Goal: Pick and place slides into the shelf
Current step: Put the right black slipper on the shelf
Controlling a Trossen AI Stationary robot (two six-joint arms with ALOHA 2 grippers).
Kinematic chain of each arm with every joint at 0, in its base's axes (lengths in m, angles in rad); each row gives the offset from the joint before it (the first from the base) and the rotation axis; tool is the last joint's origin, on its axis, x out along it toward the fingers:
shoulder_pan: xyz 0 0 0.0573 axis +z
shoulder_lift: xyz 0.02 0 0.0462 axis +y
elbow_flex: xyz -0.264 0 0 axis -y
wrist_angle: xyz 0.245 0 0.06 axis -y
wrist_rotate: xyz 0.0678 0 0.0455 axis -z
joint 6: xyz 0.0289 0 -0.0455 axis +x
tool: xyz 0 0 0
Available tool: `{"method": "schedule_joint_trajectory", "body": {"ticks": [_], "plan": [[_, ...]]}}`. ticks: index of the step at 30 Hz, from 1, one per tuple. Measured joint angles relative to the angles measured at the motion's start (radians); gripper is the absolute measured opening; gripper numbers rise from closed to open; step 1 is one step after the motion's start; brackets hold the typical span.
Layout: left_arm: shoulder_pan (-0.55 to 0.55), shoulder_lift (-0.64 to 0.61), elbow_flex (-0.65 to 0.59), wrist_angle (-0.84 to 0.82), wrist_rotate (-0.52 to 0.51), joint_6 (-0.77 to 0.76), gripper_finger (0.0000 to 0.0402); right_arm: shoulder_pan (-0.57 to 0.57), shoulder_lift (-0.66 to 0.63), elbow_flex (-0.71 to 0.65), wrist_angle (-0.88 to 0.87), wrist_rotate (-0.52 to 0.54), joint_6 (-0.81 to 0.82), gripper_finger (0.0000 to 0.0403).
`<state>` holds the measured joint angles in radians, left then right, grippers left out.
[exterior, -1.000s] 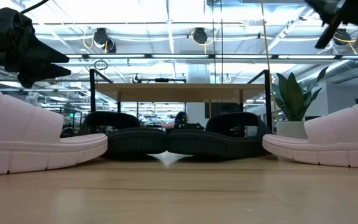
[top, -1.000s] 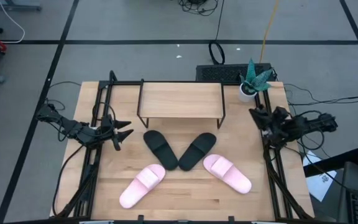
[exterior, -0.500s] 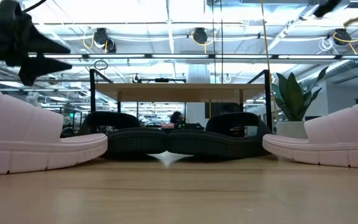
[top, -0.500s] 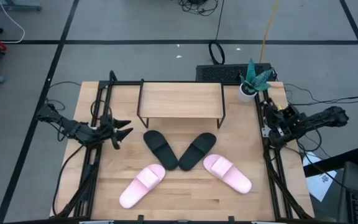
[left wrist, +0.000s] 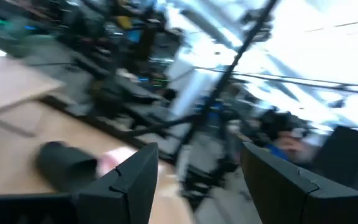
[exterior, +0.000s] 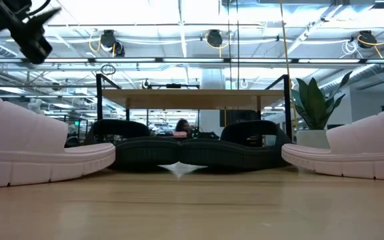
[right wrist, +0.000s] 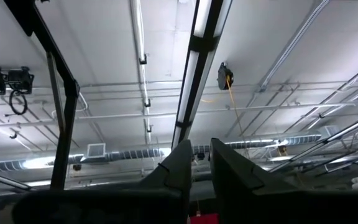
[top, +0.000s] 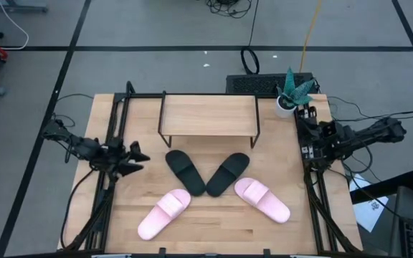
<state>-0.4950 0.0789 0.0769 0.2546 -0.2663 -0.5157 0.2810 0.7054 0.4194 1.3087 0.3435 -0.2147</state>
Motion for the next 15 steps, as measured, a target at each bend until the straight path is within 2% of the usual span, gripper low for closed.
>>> {"method": "schedule_joint_trajectory", "body": {"ticks": [3,8,13,15], "plan": [[-0.011,0.008,0.022,0.023,0.061,-0.014,0.0225,0.0,0.024,0.011,-0.002,0.0,0.02,0.0047],[-0.068,0.093,0.105,0.021,0.052,0.009,0.0225,0.0,0.047,0.024,-0.001,-0.001,0.03,0.0047],[-0.139,0.315,0.256,0.003,-0.033,0.047,0.0225,0.002,0.05,0.027,-0.004,-0.01,0.079,0.0047],[-0.162,0.424,0.339,-0.029,-0.063,0.049,0.0225,0.002,0.05,0.027,-0.006,-0.047,0.118,0.0047]]}}
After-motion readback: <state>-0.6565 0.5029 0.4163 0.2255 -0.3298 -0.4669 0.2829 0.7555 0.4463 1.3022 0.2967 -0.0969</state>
